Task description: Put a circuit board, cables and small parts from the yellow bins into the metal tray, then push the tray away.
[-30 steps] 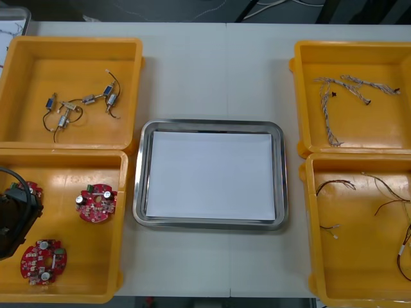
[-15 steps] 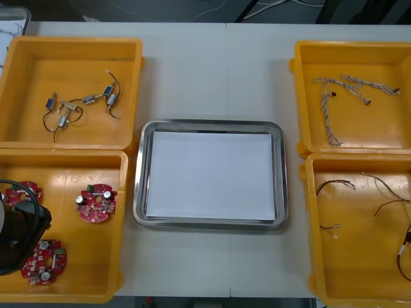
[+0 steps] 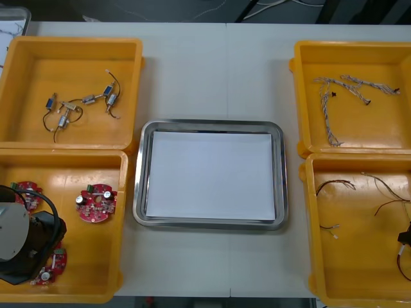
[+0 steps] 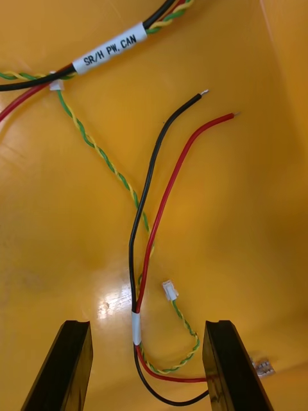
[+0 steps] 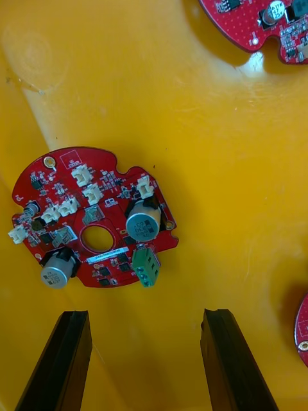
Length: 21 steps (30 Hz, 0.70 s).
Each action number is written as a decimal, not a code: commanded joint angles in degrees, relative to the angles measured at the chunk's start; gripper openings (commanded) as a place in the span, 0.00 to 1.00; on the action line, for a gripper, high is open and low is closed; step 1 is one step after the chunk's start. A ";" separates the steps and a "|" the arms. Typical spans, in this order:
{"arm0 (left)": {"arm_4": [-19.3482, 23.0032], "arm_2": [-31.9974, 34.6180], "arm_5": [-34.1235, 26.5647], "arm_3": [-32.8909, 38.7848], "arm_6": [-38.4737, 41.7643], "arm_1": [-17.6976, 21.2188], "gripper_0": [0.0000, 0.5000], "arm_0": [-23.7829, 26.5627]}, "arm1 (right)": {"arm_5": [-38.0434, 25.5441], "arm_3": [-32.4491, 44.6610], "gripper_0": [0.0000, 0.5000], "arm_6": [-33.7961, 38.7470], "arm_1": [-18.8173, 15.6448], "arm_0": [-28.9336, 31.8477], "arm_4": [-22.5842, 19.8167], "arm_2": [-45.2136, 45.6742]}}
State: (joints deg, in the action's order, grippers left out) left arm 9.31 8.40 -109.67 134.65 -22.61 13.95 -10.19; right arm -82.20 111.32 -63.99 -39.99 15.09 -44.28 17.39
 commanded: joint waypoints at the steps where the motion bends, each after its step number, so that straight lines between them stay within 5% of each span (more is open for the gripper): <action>1: -1.75 -0.93 -0.33 1.58 1.08 -1.56 1.00 -0.80 | 0.46 1.70 1.00 2.82 1.32 1.96 1.21 -1.22; 21: -4.04 -2.51 3.85 -2.72 0.99 -1.74 1.00 -0.36 | 2.74 1.70 1.00 4.32 2.81 1.96 4.29 -4.21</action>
State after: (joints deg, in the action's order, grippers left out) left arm 5.90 7.27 -107.06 132.28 -22.61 13.44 -10.18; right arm -80.00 111.33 -61.88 -38.13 15.49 -40.76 14.11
